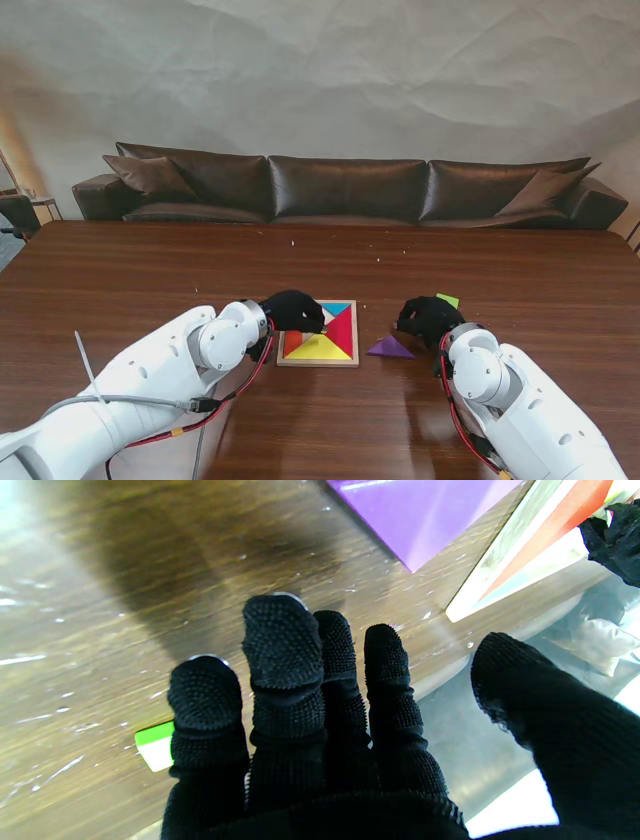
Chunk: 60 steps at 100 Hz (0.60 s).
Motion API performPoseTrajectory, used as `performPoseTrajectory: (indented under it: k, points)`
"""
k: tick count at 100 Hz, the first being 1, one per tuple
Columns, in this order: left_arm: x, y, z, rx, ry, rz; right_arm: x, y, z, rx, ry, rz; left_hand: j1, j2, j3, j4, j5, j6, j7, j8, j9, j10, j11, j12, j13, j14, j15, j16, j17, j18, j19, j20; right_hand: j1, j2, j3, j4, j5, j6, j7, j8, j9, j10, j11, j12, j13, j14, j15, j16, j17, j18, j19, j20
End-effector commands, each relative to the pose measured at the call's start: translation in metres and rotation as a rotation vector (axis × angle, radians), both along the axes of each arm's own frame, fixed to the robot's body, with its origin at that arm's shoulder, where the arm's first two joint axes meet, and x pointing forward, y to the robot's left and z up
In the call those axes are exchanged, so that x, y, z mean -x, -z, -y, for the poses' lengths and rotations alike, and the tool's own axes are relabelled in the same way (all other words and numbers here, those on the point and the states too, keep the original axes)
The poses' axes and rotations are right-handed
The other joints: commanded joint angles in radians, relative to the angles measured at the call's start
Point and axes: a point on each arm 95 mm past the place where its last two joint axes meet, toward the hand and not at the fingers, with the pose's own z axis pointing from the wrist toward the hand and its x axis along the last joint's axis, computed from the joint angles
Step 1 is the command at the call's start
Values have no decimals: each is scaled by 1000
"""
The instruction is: Assemble the tangram pieces into a square
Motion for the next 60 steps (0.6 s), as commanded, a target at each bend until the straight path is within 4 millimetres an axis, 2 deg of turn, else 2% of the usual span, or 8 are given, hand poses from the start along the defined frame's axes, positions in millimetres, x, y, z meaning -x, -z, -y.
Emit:
performPoseTrajectory:
  k: [1, 19, 23, 25, 30, 38, 53, 60]
  points:
    - [3, 1, 0, -4, 9, -18, 2, 2, -3, -1, -12, -16, 13, 33, -9, 22, 18, 5, 16, -6, 38, 23, 8, 12, 12, 24, 4, 4, 6, -18, 9, 16, -26, 15, -16, 13, 12, 5, 8, -2, 17, 14, 9, -10, 18, 4, 4, 4, -8, -7, 22, -11]
    - [6, -4, -2, 18, 7, -4, 1, 2, -3, -1, -10, -14, 18, 31, -11, 22, 10, 1, 13, -10, 28, 14, 5, 12, 2, 29, -17, -6, -5, -15, 1, 11, -26, 14, -16, 13, 11, 4, 8, -2, 16, 14, 9, -11, 17, 3, 3, 4, -8, -7, 22, -11]
    - [6, -6, -3, 24, 4, 3, 1, 2, -3, -3, -9, -11, 17, 32, -17, 23, 8, -6, 9, -14, 26, 6, 4, 12, 8, 43, -87, -52, -19, 3, -25, -12, -26, 12, -15, 13, 11, 5, 8, -2, 17, 14, 10, -10, 19, 3, 4, 4, -8, -8, 22, -11]
    - [7, -8, -3, 28, 0, 7, 1, 2, -3, -6, -7, -10, 14, 33, -21, 25, 4, -15, 5, -16, 23, -4, 3, 11, 5, 48, -152, -96, -43, 13, -59, -47, -26, 12, -15, 13, 11, 5, 8, -2, 17, 14, 10, -10, 19, 3, 4, 4, -8, -8, 22, -11]
    - [7, -11, -4, 56, -24, 19, 1, 2, -3, -11, -3, -7, 16, 26, -19, 27, 6, -13, 4, -17, 24, -1, 3, 10, 6, 54, -227, -149, -69, 39, -94, -99, -24, 12, -14, 13, 10, 7, 8, -2, 18, 16, 10, -10, 19, 4, 5, 4, -8, -8, 22, -11]
    - [8, -18, -5, 117, -60, 24, 1, 1, -3, -7, -1, -1, 16, 21, -14, 27, 12, -2, -1, -21, 24, 10, 0, 8, 10, 62, -269, -174, -87, 59, -112, -133, -25, 11, -14, 12, 10, 4, 8, -2, 18, 13, 10, -10, 19, 1, 4, 4, -8, -8, 22, -11]
    - [8, -30, -11, 136, -77, 60, 1, -1, -3, -3, 8, 21, 0, 21, -6, 31, 3, -8, -28, -30, 15, 7, -4, 7, 3, 56, -326, -203, -113, 64, -151, -186, -23, 6, -11, 12, 4, 3, 6, -3, 16, 14, 10, -11, 17, 2, 3, 3, -7, -8, 23, -11]
    - [9, -32, -15, 145, -87, 72, 1, -2, -3, -3, 12, 31, -2, 22, -4, 31, 6, -7, -32, -31, 17, 5, -3, 8, 7, 58, -333, -206, -115, 65, -155, -193, -24, 6, -10, 11, 4, 4, 7, -3, 17, 14, 10, -11, 17, 1, 3, 3, -7, -8, 23, -11]
